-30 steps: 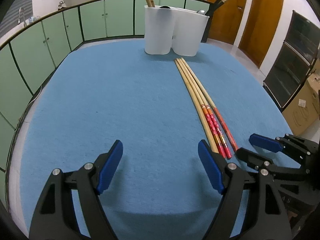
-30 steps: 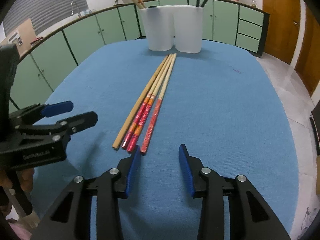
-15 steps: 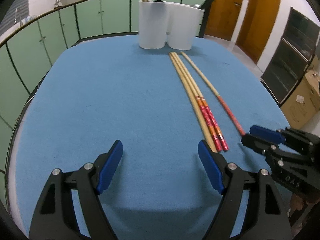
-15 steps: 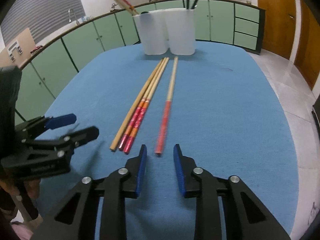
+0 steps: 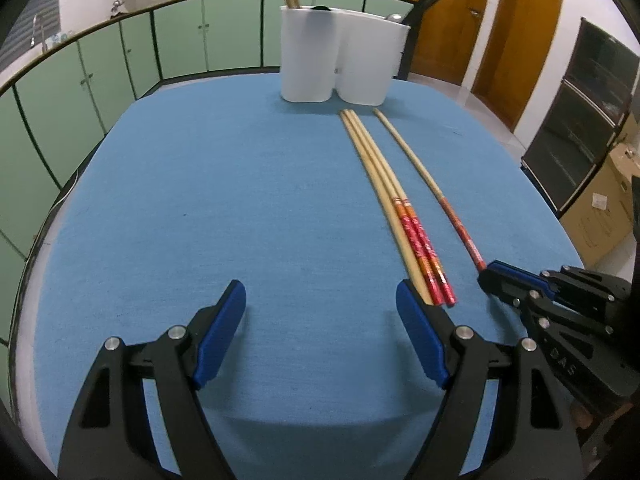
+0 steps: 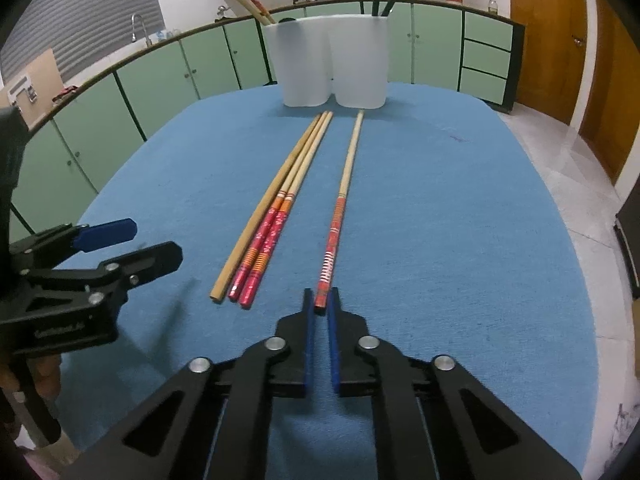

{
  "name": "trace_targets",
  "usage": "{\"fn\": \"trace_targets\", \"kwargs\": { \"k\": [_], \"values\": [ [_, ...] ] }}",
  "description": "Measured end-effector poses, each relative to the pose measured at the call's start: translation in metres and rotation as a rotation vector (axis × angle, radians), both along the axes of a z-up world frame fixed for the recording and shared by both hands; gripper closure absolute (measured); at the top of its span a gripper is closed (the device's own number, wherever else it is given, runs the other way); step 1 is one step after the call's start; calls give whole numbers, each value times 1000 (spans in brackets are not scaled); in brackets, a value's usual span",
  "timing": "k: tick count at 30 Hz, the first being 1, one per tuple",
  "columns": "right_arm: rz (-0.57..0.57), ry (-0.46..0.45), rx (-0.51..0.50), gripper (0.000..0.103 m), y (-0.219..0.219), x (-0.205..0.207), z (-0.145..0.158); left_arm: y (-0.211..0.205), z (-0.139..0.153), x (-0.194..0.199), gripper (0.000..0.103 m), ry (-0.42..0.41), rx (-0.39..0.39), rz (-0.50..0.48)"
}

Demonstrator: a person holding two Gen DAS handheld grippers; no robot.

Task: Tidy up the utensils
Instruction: 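Grasp a red-patterned wooden chopstick with the right gripper, then grasp a wooden chopstick with the left gripper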

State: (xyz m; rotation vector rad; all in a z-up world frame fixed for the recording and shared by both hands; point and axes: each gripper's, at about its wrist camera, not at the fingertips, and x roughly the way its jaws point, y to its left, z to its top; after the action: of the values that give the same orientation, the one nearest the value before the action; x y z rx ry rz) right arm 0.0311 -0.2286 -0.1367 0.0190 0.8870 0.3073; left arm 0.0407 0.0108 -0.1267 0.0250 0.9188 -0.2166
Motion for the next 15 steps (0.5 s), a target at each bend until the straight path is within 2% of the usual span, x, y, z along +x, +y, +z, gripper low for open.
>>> {"fn": "trace_targets", "kwargs": {
  "k": [15],
  "values": [
    [-76,10,41,98,-32,3,-1,-25,-10,-2,28,39,11,-67]
  ]
}}
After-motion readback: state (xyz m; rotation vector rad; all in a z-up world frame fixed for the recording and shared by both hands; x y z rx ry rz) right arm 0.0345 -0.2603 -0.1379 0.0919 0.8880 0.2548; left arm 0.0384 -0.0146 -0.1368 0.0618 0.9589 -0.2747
